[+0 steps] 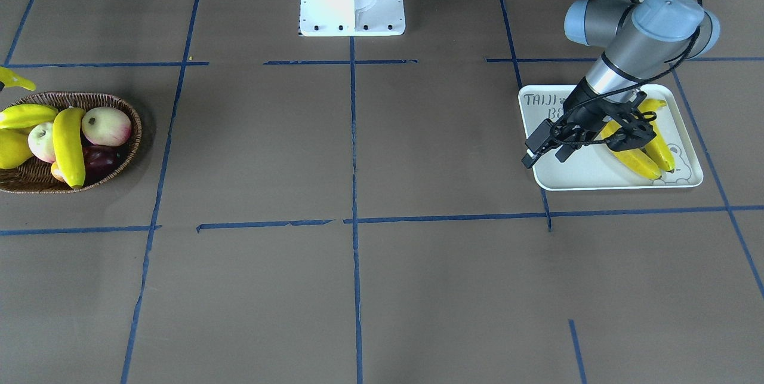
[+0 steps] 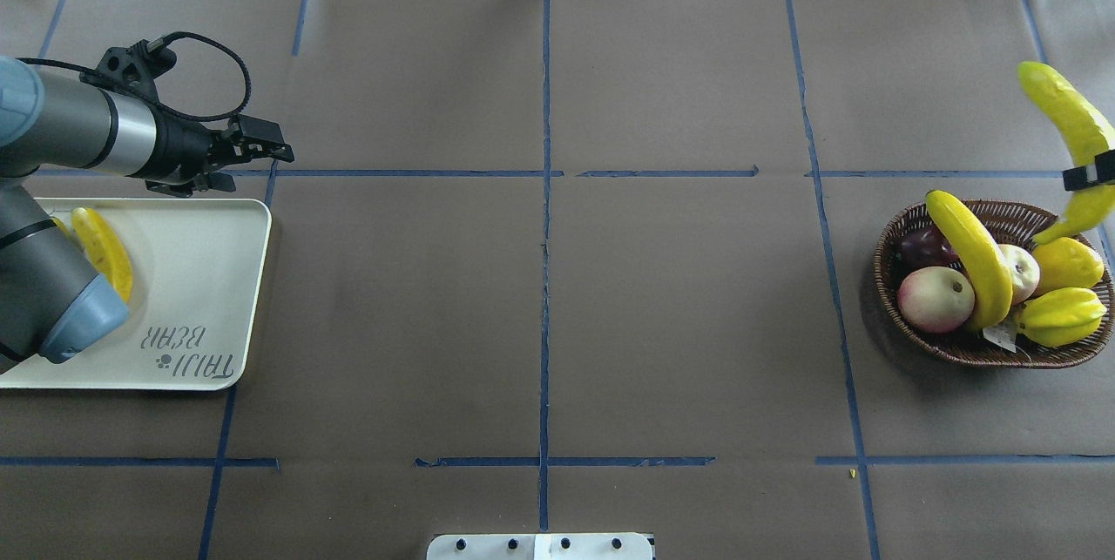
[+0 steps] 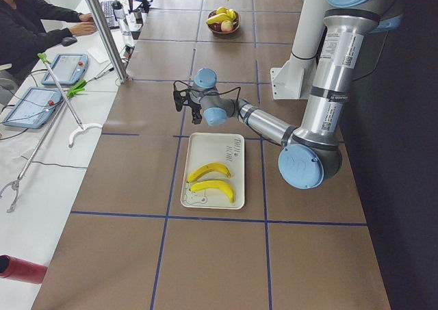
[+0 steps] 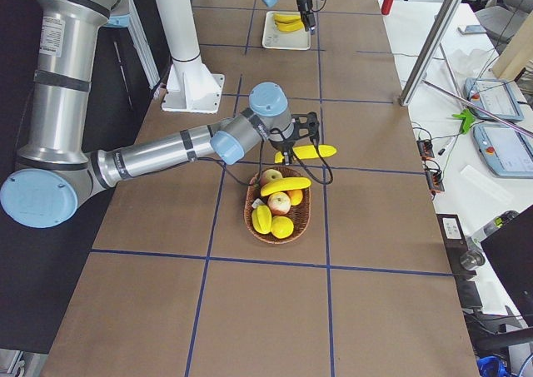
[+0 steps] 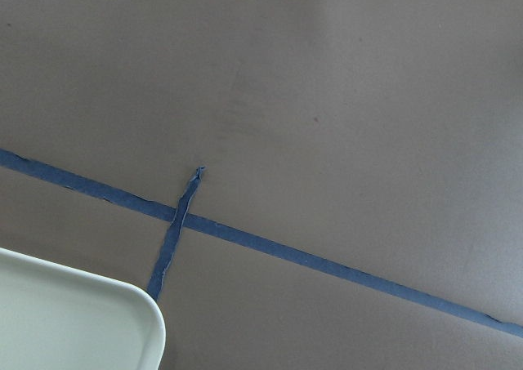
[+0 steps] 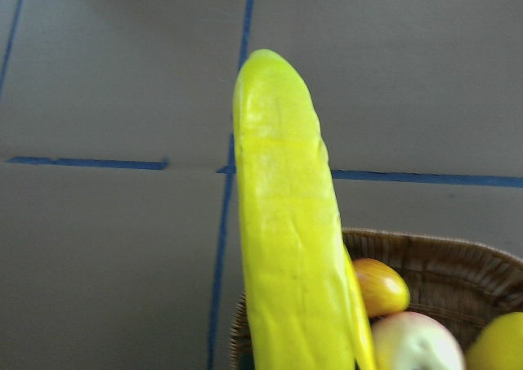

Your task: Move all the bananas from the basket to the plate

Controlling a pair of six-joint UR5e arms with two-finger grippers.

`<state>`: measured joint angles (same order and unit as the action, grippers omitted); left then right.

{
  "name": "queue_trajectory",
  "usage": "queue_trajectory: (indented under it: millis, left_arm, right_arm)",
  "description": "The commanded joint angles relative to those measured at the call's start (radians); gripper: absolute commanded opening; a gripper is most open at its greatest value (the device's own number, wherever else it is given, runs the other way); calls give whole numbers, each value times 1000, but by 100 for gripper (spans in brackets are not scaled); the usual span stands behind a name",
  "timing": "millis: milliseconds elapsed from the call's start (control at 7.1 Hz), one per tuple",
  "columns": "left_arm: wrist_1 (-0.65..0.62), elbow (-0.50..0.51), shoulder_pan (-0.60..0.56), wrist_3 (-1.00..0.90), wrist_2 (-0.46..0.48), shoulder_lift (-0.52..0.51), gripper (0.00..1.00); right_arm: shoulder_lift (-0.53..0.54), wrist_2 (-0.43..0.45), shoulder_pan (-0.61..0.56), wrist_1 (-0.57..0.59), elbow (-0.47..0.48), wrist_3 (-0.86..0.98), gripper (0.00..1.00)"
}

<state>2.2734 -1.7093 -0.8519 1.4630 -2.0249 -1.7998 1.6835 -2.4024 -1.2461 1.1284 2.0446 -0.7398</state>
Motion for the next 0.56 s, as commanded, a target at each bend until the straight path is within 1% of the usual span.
queue_trajectory:
  millis: [0,141,282,422]
  left_arm:
    - [0,4,19,60,0,-44,100]
    - [8,1,20,118,-3,-71,100]
    - [14,-1,22,187,-6,-119,100]
    - [14,-1,49,260,-6,-178,100]
  right_arm:
    - [-280,122,220,-12,-38,-407,1]
    - [-383,269,369,-12,-32,-569,1]
    - [-428,452,527,-13,-18,-681,1]
    - [-461,605,653,-13,-11,-711,1]
